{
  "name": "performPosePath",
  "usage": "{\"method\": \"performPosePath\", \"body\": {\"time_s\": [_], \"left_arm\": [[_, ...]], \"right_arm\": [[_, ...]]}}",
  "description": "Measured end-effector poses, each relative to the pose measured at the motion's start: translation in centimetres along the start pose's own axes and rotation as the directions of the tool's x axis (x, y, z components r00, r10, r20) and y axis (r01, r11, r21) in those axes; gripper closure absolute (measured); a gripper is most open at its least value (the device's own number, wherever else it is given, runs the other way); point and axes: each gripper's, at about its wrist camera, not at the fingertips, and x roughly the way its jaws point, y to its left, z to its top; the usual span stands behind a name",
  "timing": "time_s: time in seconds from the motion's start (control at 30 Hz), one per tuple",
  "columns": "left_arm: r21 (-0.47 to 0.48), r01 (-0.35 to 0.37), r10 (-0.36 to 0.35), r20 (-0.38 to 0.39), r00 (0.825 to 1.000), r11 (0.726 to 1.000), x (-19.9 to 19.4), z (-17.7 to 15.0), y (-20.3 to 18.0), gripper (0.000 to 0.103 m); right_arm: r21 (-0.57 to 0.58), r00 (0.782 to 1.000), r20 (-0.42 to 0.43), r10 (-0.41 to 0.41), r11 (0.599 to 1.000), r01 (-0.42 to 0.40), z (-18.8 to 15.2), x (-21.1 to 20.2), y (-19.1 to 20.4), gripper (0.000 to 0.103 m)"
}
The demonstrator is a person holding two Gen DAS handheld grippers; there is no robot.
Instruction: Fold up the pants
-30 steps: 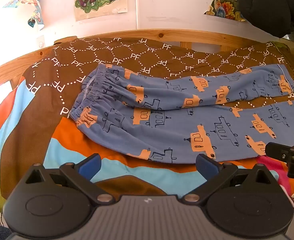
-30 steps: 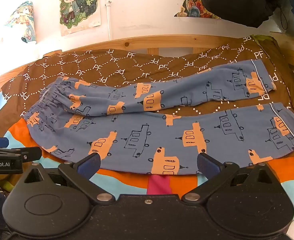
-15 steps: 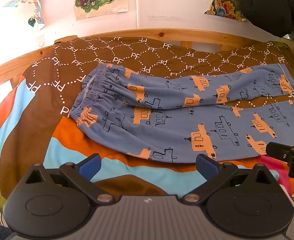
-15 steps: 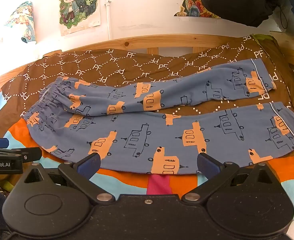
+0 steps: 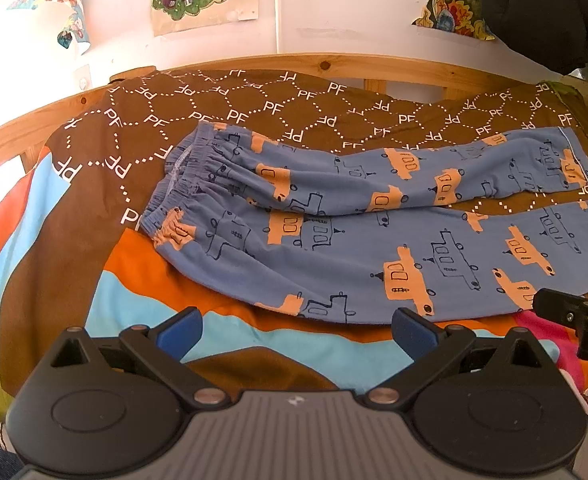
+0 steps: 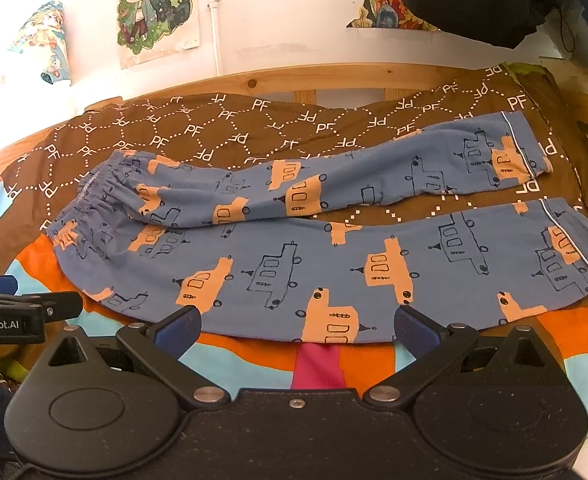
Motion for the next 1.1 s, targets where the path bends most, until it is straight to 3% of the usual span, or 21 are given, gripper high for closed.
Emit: {"method": "performPosePath", "body": {"time_s": [0.2, 0.33, 0.43, 0.53, 0.63, 0.73, 0.8, 0.87, 0.93, 1.0, 1.1], "left_arm": [[-0.021, 0.009, -0.009, -0.032, 0.999, 1.0, 0.5, 0.2, 0.3, 0.0], [-0.122, 0.05, -0.062, -0.095, 0.994, 0.991, 1.6, 1.2, 1.9, 0.0], [-0.188, 0.08, -0.096, -0.077, 0.992, 0.979, 2.1, 3.3, 3.6, 0.0], [-0.174, 0.112, -0.122, -0.047, 0.991, 0.978, 2.9, 6.9, 5.4, 0.0], [-0.108, 0.09, -0.092, -0.009, 0.996, 0.99, 4.7, 11.4, 6.7, 0.0], [-0.014, 0.066, -0.065, 0.024, 0.998, 0.998, 7.1, 15.9, 6.7, 0.0], [0.067, 0.049, -0.051, 0.029, 0.998, 0.997, 9.3, 18.5, 6.1, 0.0], [0.176, 0.058, -0.062, 0.016, 0.998, 0.983, 11.9, 20.8, 5.1, 0.0], [0.315, 0.098, -0.103, -0.003, 0.995, 0.944, 14.8, 22.5, 4.1, 0.0], [0.427, 0.145, -0.147, -0.029, 0.989, 0.893, 17.2, 23.2, 3.2, 0.0], [0.514, 0.201, -0.168, -0.11, 0.98, 0.834, 21.4, 23.7, 2.3, 0.0]], "right_arm": [[-0.011, 1.0, -0.012, -0.019, 1.0, 0.019, -0.2, 0.3, 0.0, 0.001], [-0.011, 0.999, -0.051, -0.016, 1.0, 0.015, 0.8, 1.0, -0.4, 0.001], [-0.025, 0.997, -0.074, 0.018, 1.0, -0.019, 3.3, 1.9, -1.5, 0.001], [-0.115, 0.996, -0.078, 0.041, 0.992, -0.05, 8.1, 2.9, -2.6, 0.001], [-0.305, 0.995, -0.073, 0.064, 0.949, -0.084, 14.1, 4.0, -2.8, 0.001], [-0.497, 0.985, -0.138, 0.103, 0.853, -0.159, 19.6, 6.5, -2.5, 0.001], [-0.566, 0.968, -0.215, 0.13, 0.791, -0.232, 22.5, 9.1, -2.1, 0.001], [-0.593, 0.934, -0.318, 0.165, 0.734, -0.332, 24.5, 12.3, -1.8, 0.001], [-0.594, 0.905, -0.377, 0.199, 0.698, -0.401, 25.2, 15.3, -1.7, 0.001], [-0.6, 0.907, -0.381, 0.181, 0.698, -0.392, 25.2, 18.2, -2.3, 0.001], [-0.576, 0.883, -0.434, 0.178, 0.699, -0.424, 25.1, 21.5, -3.5, 0.005]]}}
